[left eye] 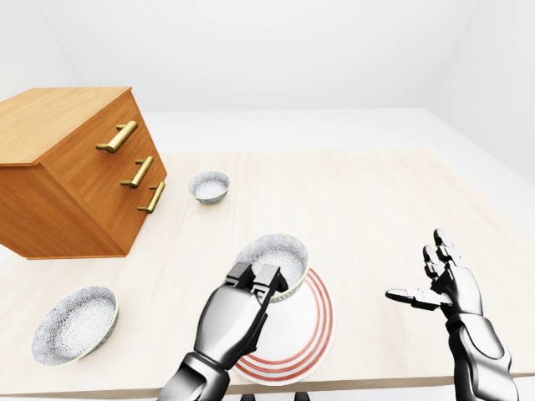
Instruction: Put the bowl in the middle on the plate.
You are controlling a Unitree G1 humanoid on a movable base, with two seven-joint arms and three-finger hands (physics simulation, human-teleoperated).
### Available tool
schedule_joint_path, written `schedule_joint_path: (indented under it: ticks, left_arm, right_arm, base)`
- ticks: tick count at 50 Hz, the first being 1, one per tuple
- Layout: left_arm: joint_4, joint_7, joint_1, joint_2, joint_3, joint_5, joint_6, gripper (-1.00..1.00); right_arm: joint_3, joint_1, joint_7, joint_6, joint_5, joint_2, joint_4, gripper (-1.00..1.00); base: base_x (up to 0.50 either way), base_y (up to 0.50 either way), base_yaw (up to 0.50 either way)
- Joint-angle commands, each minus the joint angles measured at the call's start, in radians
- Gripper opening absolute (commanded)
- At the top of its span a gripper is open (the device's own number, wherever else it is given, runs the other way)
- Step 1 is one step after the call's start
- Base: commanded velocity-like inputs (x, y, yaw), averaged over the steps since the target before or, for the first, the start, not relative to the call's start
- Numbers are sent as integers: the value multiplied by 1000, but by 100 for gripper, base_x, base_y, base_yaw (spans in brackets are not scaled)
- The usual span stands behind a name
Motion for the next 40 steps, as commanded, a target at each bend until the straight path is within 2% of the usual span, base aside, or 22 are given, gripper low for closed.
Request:
schedule_joint_path:
  ticks: [1,5,7,11,13,23,25,27,28,30,32,40]
  left_arm:
    - [58,77,5,18,-8,-3,-22,-100]
    - [71,77,-2,16,0,-5,-24,-100]
    - [77,80,-1,14,0,-4,-26,-100]
    - [118,128,33,36,-15,4,-43,-100]
    - [126,133,35,38,-17,7,-43,-100]
    - [181,148,28,53,-45,43,-52,-100]
    - [190,156,31,56,-47,44,-53,-100]
    - [200,163,33,60,-48,49,-55,-100]
    - [207,152,41,66,-52,59,-51,-100]
    - [201,161,42,65,-54,56,-51,-100]
    - [209,167,40,66,-55,58,-50,-100]
    - [198,155,41,67,-44,79,-49,-100]
  right_arm:
    - [-1,-1,1,-3,0,1,2,100]
    - [0,-3,1,-13,0,-1,14,100]
    - [-1,1,1,-7,2,0,5,100]
    - [0,0,0,-2,1,0,1,100]
    - [-1,4,0,6,2,1,-11,100]
    - [0,0,0,-4,0,1,2,100]
    - [0,6,0,9,0,4,-18,100]
    - [0,1,0,2,-2,3,-5,100]
    - [-1,-5,3,-18,-2,-1,21,100]
    - [0,6,0,8,-1,3,-17,100]
    - [0,0,1,-6,-5,3,2,100]
    - [0,0,1,0,-3,2,-3,100]
  base:
    - [0,0,0]
    - [0,0,0]
    - [0,0,0]
    - [0,0,0]
    - [0,0,0]
    - [0,0,0]
    - [0,0,0]
    - [0,0,0]
    - [0,0,0]
    - [0,0,0]
    - [0,0,0]
    - [0,0,0]
